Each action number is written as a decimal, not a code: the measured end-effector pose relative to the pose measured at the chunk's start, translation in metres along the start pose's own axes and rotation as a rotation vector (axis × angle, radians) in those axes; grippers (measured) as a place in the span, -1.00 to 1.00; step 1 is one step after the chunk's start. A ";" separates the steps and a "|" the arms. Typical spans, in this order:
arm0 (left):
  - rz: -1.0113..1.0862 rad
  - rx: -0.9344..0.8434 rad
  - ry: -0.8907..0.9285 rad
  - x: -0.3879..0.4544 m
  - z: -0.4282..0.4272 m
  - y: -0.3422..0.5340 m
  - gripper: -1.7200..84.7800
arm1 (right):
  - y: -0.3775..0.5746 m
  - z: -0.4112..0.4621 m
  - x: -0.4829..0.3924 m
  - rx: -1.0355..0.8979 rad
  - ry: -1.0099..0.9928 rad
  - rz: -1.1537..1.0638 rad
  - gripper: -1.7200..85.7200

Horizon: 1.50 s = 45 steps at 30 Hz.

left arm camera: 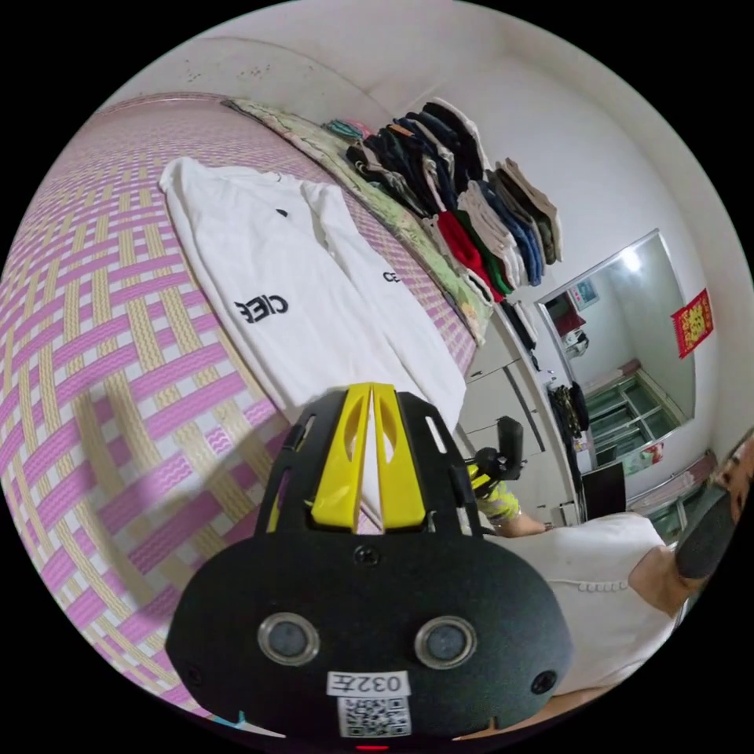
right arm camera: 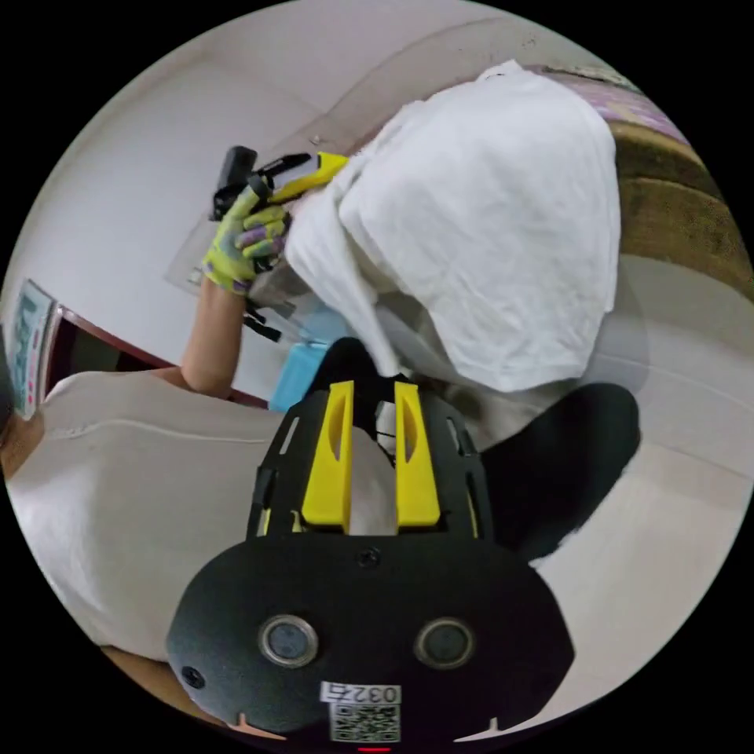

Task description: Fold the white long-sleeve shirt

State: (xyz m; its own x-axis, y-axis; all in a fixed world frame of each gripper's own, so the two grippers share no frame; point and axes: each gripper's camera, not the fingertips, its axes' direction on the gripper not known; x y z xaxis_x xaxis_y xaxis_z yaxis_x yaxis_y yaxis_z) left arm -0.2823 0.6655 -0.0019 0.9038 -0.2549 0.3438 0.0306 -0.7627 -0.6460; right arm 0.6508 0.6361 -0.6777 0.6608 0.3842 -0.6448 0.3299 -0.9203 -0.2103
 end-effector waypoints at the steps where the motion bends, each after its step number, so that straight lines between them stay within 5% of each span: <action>1: 0.019 0.017 0.015 -0.001 -0.005 0.006 -0.98 | 0.003 -0.006 -0.005 0.062 -0.027 -0.031 -0.81; 7: 0.117 0.020 0.120 0.002 -0.004 0.036 -0.98 | -0.018 -0.025 -0.049 0.296 0.008 -0.280 -0.89; 12: 0.139 -0.097 0.068 -0.010 0.032 0.056 -0.98 | -0.055 -0.006 -0.064 0.242 0.135 -0.355 -0.97; 15: 0.145 -0.031 0.100 -0.025 0.026 0.071 -0.98 | -0.058 -0.003 -0.046 0.216 0.096 -0.308 -0.98; 20: 0.535 0.156 0.118 -0.007 -0.007 0.151 -0.98 | -0.001 -0.039 -0.043 0.315 0.163 -0.360 -0.94; 24: 0.606 0.274 0.136 -0.023 -0.001 0.219 -0.98 | 0.040 -0.068 -0.010 0.361 0.233 -0.285 -0.84; 28: 0.443 0.507 0.464 -0.069 0.023 0.265 -0.98 | 0.057 -0.086 0.029 0.367 0.266 -0.227 -0.75; 31: 0.324 0.434 0.609 -0.108 0.054 0.264 -0.96 | 0.049 -0.093 0.057 0.338 0.234 -0.231 -0.69; 38: 0.139 0.338 0.094 -0.147 0.070 0.256 -0.69 | 0.017 -0.103 0.120 0.208 0.038 -0.271 -0.64; 45: 0.231 0.273 -0.028 -0.141 0.098 0.222 -0.72 | -0.005 -0.103 0.139 0.143 -0.070 -0.344 -0.63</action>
State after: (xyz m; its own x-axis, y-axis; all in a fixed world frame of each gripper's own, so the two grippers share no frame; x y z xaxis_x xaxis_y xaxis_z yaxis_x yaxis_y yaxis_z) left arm -0.3608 0.5907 -0.2605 0.9114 -0.3829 0.1510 -0.0666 -0.4991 -0.8640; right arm 0.8103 0.7016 -0.6912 0.4786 0.6712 -0.5661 0.4239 -0.7412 -0.5205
